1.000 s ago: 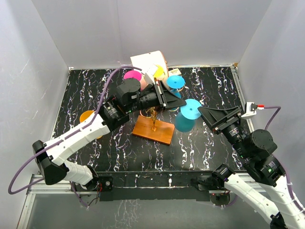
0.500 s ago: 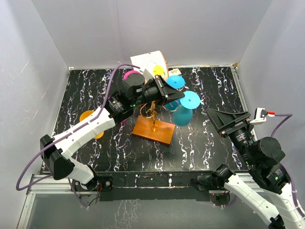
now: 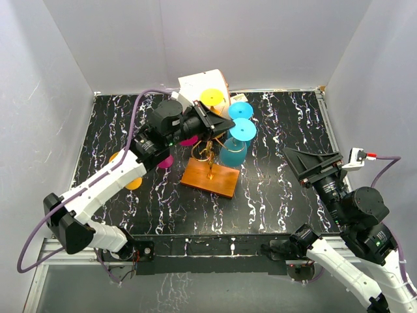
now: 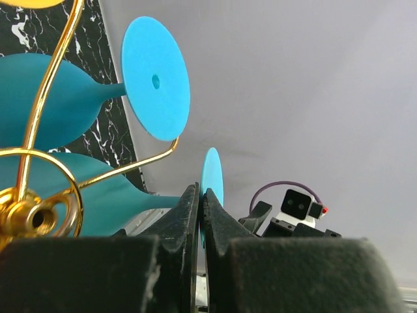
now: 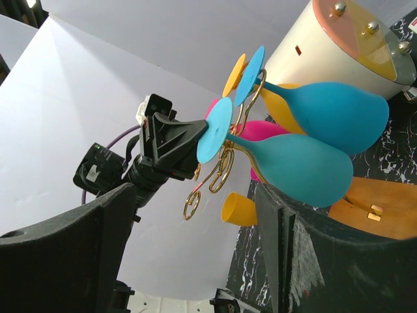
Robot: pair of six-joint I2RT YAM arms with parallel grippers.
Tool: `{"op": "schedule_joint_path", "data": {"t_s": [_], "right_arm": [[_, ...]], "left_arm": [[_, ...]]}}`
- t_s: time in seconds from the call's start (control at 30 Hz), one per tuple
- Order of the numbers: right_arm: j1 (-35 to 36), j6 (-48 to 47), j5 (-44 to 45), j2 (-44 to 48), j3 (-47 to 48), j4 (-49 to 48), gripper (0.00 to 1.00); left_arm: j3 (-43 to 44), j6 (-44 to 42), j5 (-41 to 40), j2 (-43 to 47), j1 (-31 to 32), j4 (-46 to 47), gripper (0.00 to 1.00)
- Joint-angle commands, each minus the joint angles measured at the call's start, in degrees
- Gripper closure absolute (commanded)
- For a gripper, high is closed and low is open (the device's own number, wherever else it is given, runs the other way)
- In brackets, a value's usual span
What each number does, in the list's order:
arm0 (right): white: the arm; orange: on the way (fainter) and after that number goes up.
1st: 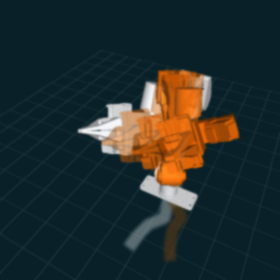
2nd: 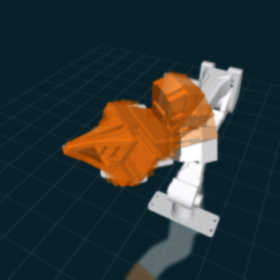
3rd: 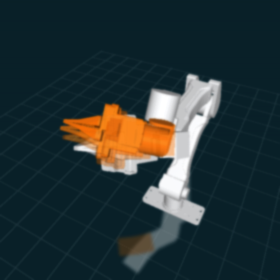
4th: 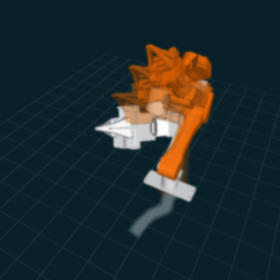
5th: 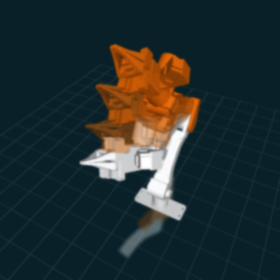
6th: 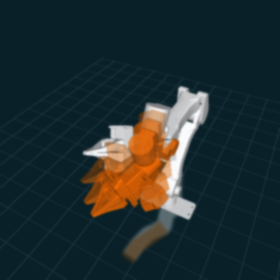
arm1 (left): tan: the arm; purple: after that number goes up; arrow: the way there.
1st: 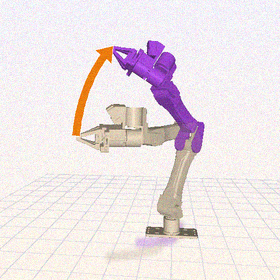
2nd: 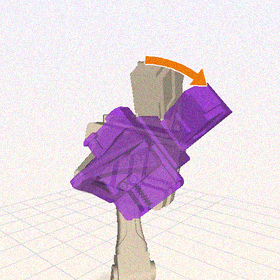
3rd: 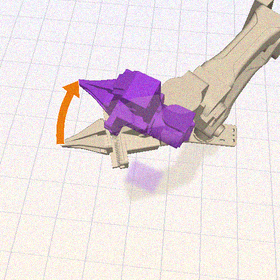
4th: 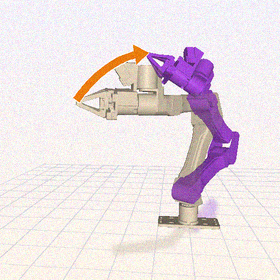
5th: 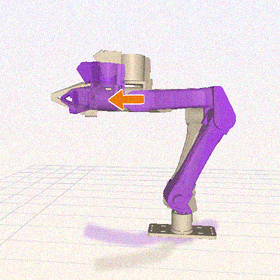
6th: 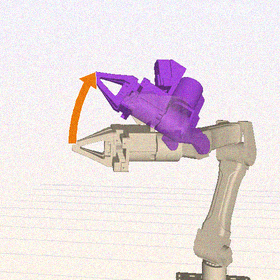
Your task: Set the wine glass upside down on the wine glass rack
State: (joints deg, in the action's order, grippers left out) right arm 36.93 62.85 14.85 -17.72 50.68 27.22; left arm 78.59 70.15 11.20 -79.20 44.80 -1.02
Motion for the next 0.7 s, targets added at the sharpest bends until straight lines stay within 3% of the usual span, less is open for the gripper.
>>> {"op": "schedule_joint_path", "data": {"t_s": [0.0, 0.67], "right_arm": [[0.25, -0.8, 0.63, -0.13, 0.29, -1.03, 0.28], [0.25, -0.03, 0.25, -1.18, -0.8, -1.56, 0.28]], "left_arm": [[-1.42, 0.26, -0.47, 5.63, -0.49, 0.21, 1.0], [-7.06, -2.64, -1.78, 11.84, -1.2, -1.64, 1.0]]}}
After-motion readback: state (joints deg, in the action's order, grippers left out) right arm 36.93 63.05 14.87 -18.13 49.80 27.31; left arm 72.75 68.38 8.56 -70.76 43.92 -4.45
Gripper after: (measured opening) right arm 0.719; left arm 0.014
